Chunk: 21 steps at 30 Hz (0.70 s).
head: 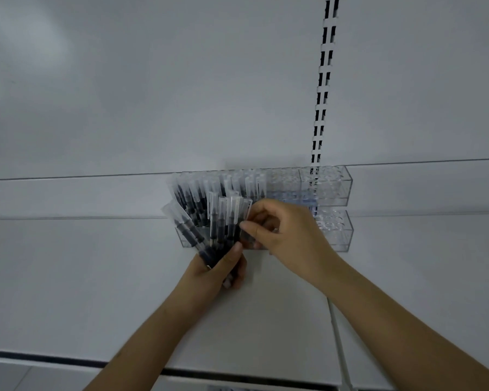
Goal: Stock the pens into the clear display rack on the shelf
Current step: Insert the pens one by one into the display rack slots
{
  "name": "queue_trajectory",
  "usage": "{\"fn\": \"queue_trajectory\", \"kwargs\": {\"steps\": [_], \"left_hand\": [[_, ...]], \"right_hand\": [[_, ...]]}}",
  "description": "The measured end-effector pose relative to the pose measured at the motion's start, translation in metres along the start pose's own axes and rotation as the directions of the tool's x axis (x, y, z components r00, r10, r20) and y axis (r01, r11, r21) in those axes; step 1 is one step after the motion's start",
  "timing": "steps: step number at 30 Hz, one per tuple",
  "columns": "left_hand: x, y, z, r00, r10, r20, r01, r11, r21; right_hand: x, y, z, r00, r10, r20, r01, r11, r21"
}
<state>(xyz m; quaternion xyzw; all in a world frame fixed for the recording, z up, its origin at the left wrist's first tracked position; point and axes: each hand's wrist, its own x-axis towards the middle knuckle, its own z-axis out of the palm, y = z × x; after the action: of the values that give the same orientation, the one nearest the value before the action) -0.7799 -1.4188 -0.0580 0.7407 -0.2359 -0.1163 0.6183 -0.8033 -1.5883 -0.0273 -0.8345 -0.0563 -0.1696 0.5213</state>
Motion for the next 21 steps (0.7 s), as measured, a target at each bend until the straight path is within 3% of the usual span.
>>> {"fn": "queue_trajectory", "kwargs": {"steps": [4,7,11,13,17,21], "left_hand": [[0.0,-0.001,0.001,1.0,-0.001,0.004,0.001,1.0,-0.001],[0.001,-0.003,0.001,1.0,-0.007,-0.011,0.007,0.999,-0.04],[0.002,-0.003,0.0,0.999,-0.02,-0.04,0.016,0.996,-0.086],[0.003,-0.003,0.001,0.998,-0.031,-0.049,0.026,0.994,-0.106],[0.002,-0.004,0.001,0.998,-0.034,-0.045,0.028,0.992,-0.125],[0.002,-0.005,-0.001,0.998,-0.048,-0.041,0.043,0.993,-0.107]], "right_hand": [[-0.001,-0.003,-0.011,0.995,0.099,0.004,-0.097,0.965,0.242],[0.002,-0.009,-0.027,0.984,0.109,-0.144,-0.051,0.932,0.36],[0.006,-0.013,-0.048,0.884,0.029,-0.467,0.103,0.962,0.253],[0.008,-0.009,-0.05,0.83,-0.01,-0.557,0.123,0.979,0.166],[0.009,-0.003,-0.044,0.801,-0.138,-0.583,0.14,0.989,-0.042],[0.011,-0.001,-0.038,0.818,-0.238,-0.523,0.15,0.967,-0.206]]}}
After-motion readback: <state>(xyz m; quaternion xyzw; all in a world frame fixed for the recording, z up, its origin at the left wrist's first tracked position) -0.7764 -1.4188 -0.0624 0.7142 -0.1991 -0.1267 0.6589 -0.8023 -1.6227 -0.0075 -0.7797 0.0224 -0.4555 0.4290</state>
